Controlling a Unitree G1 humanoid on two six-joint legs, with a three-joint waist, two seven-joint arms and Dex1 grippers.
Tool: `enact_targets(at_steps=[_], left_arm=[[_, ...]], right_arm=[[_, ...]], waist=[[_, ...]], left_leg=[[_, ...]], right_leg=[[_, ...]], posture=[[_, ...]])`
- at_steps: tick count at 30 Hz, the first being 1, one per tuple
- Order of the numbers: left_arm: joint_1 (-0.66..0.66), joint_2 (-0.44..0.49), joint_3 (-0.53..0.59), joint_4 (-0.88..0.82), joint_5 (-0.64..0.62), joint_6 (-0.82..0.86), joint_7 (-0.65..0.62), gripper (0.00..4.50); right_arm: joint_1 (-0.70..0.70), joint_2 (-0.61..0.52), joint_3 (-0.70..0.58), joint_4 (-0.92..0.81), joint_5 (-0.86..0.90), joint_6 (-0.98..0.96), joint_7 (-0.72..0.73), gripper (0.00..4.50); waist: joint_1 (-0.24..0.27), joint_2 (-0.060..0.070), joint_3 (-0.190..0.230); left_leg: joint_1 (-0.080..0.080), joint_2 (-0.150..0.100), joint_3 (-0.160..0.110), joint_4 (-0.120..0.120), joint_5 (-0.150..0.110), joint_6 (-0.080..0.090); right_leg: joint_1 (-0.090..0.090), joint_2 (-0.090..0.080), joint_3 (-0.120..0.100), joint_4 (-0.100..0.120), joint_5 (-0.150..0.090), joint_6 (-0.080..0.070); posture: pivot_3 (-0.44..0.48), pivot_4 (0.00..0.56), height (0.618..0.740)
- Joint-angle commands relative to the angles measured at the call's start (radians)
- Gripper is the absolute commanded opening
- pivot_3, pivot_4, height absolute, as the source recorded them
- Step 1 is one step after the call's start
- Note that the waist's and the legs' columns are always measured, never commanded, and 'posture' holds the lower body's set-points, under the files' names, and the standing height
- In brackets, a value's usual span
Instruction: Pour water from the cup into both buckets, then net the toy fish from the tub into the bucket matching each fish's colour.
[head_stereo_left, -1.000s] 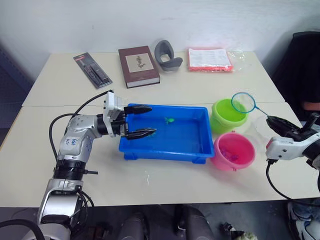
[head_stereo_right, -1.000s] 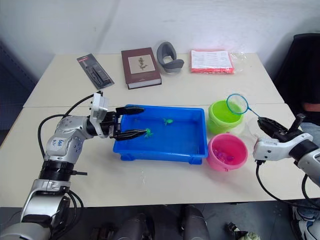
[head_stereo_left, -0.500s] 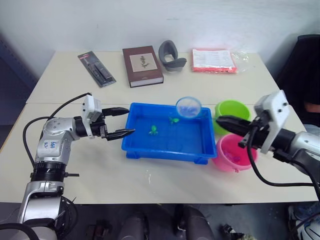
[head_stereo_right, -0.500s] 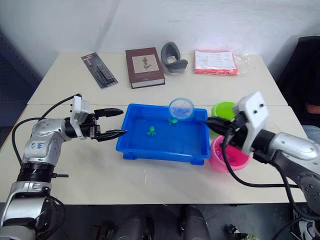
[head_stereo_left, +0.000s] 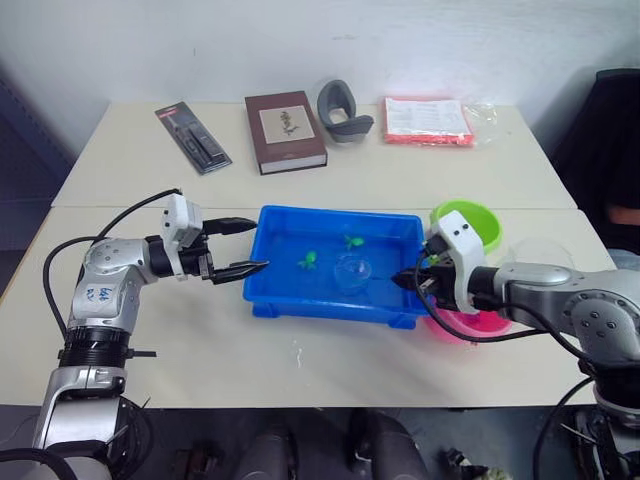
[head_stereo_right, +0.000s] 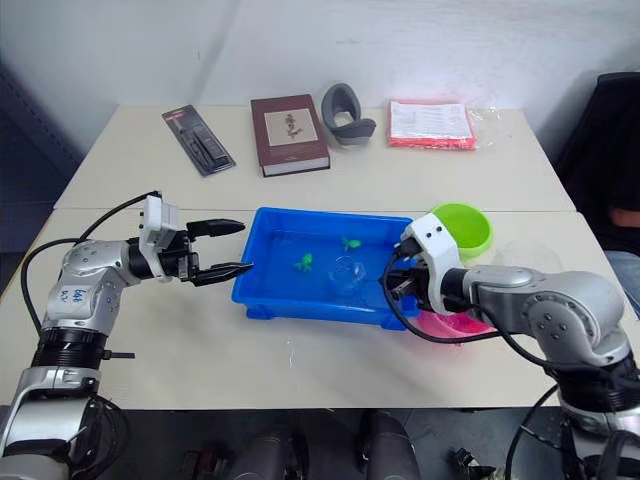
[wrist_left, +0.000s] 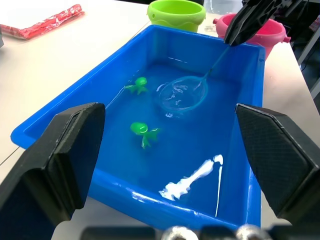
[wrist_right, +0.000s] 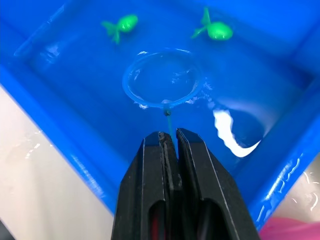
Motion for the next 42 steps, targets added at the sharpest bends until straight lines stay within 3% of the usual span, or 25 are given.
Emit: enact_targets(at_steps=[1, 12, 22, 29, 34, 42], left_arm=[[0.019, 0.021, 0.025, -0.052, 0.001, -0.010, 0.007, 4.47], [0.060, 0.020, 0.039, -0.092, -0.015, 0.002, 0.033, 4.47], [0.066, 0.015, 0.037, -0.107, -0.015, 0.012, 0.032, 4.47], [0.005, -0.027, -0.003, -0.104, -0.017, 0.022, 0.014, 4.47], [-0.054, -0.081, -0.013, -0.096, -0.032, 0.041, 0.018, 4.47], [-0.096, -0.143, -0.046, -0.076, -0.015, 0.036, 0.005, 4.47]], right_arm=[[-0.012, 0.031, -0.004, 0.037, -0.071, -0.021, 0.013, 0.00], [0.005, 0.121, 0.001, 0.055, -0.305, -0.264, 0.114, 0.00], [0.196, 0.033, -0.087, -0.195, -0.306, -0.321, 0.238, 0.00], [0.387, -0.015, -0.323, -0.387, -0.251, -0.352, 0.281, 0.00], [0.517, -0.047, -0.603, -0.377, -0.219, -0.373, 0.327, 0.00], [0.639, -0.101, -0.638, -0.180, -0.505, -0.674, 0.410, 0.00]], waist=[[0.000, 0.000, 0.000], [-0.009, 0.000, 0.000], [-0.017, 0.000, 0.000], [-0.008, 0.000, 0.000], [0.007, -0.001, 0.000], [0.004, -0.001, -0.001]], left_leg=[[0.000, 0.000, 0.000, 0.000, 0.000, 0.000], [0.000, 0.000, 0.001, -0.001, 0.000, 0.000], [0.000, 0.000, 0.001, -0.002, 0.000, 0.000], [0.001, 0.000, 0.000, -0.003, 0.000, 0.000], [0.001, -0.001, 0.002, -0.002, 0.000, 0.000], [0.003, -0.001, 0.004, -0.002, 0.000, 0.000]], right_leg=[[0.000, 0.000, 0.000, 0.000, 0.000, 0.000], [0.000, 0.001, 0.000, 0.000, 0.000, 0.000], [0.000, 0.000, 0.000, -0.001, 0.000, 0.000], [0.000, 0.001, 0.001, -0.001, 0.000, 0.000], [0.000, 0.002, 0.003, -0.001, 0.001, 0.001], [0.000, 0.003, 0.004, -0.001, 0.001, 0.001]], posture=[[0.000, 0.150, 0.740], [0.000, 0.150, 0.740], [0.000, 0.150, 0.740], [0.000, 0.150, 0.740], [0.000, 0.150, 0.740], [0.000, 0.150, 0.740]])
